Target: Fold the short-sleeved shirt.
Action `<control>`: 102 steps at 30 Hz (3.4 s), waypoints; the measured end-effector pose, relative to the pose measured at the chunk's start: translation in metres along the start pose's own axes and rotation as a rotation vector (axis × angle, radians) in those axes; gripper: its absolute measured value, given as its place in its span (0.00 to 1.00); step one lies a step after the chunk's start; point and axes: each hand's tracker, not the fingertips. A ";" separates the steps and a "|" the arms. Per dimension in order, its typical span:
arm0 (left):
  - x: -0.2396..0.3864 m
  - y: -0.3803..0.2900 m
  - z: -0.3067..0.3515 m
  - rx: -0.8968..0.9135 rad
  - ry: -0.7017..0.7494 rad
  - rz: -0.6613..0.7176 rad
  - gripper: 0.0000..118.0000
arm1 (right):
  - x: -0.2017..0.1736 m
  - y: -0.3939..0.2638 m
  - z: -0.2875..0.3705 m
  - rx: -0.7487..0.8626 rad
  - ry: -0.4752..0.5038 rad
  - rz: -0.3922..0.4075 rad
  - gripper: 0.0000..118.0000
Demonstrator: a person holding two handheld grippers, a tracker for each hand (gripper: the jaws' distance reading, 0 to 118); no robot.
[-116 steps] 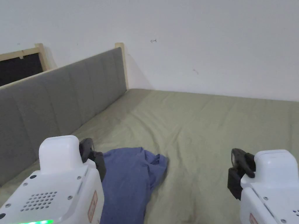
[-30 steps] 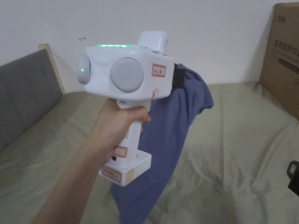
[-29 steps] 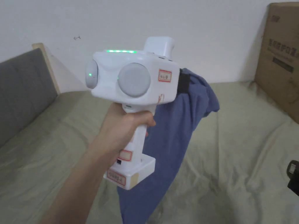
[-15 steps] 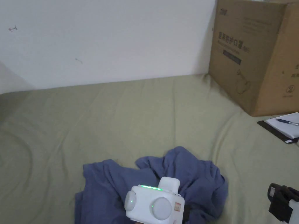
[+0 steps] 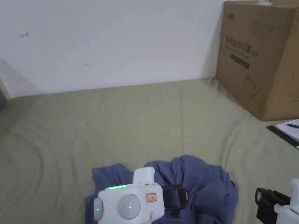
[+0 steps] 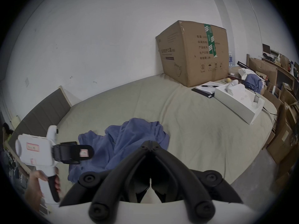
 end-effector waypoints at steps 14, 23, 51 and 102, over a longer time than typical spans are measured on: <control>-0.121 0.007 0.078 0.040 0.286 0.058 0.00 | -0.064 -0.010 -0.033 -0.065 0.130 0.107 0.00; -0.170 0.087 0.011 0.018 0.332 0.047 0.62 | -0.077 -0.009 -0.084 -0.132 0.133 0.124 0.00; -0.163 0.108 -0.018 0.012 0.426 -0.061 0.03 | -0.085 0.085 -0.225 -0.374 0.488 0.312 0.65; -0.020 0.191 0.373 0.588 0.598 -0.282 0.03 | -0.058 0.360 0.038 0.121 0.270 0.203 0.03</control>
